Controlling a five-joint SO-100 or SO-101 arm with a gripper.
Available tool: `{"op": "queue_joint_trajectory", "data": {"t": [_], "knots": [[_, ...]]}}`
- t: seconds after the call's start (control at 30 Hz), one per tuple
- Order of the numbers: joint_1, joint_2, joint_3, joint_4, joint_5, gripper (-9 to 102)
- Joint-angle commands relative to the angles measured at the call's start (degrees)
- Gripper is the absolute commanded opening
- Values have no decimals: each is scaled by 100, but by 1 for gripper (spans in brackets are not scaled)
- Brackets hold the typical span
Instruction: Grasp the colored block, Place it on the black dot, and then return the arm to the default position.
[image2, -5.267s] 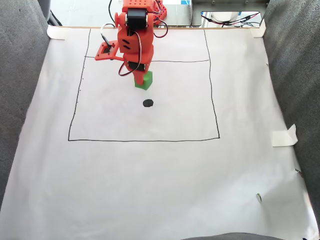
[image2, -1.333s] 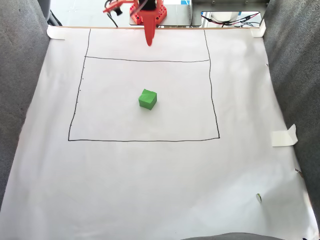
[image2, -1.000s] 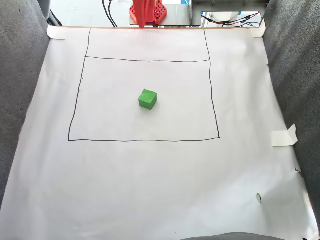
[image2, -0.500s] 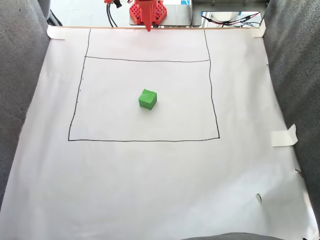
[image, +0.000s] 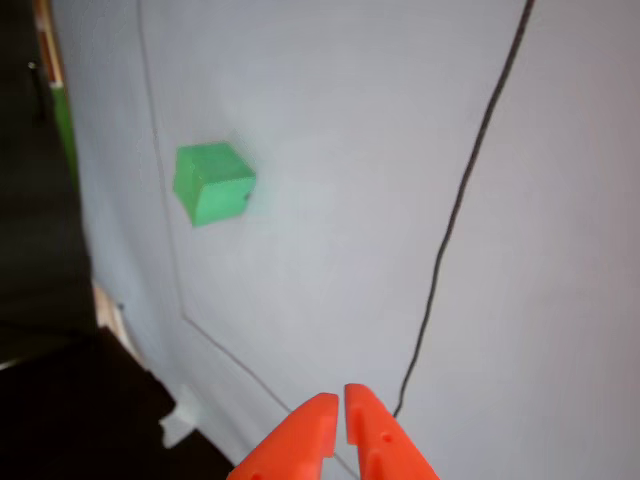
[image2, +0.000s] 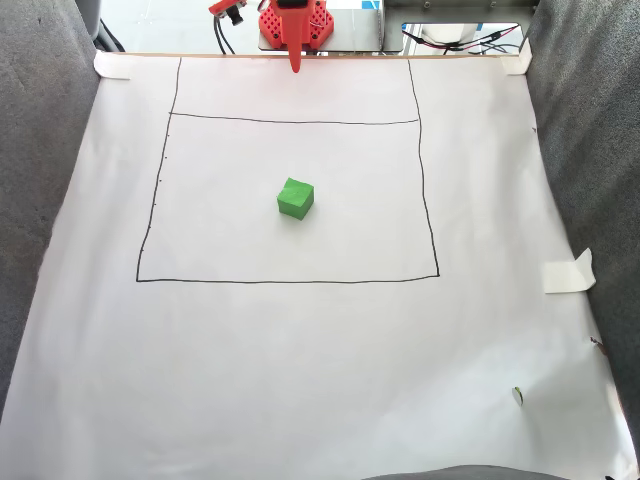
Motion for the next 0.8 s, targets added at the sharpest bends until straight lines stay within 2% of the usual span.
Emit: {"op": "queue_joint_trajectory", "data": {"t": [0.0,0.27,0.5,0.77], "knots": [[-18,-26,123,-308,-158,0],[62,-26,1160,-1890,-835,0],[70,-26,1187,-1802,-844,0],[-26,-26,1187,-1336,-809,0]]}}
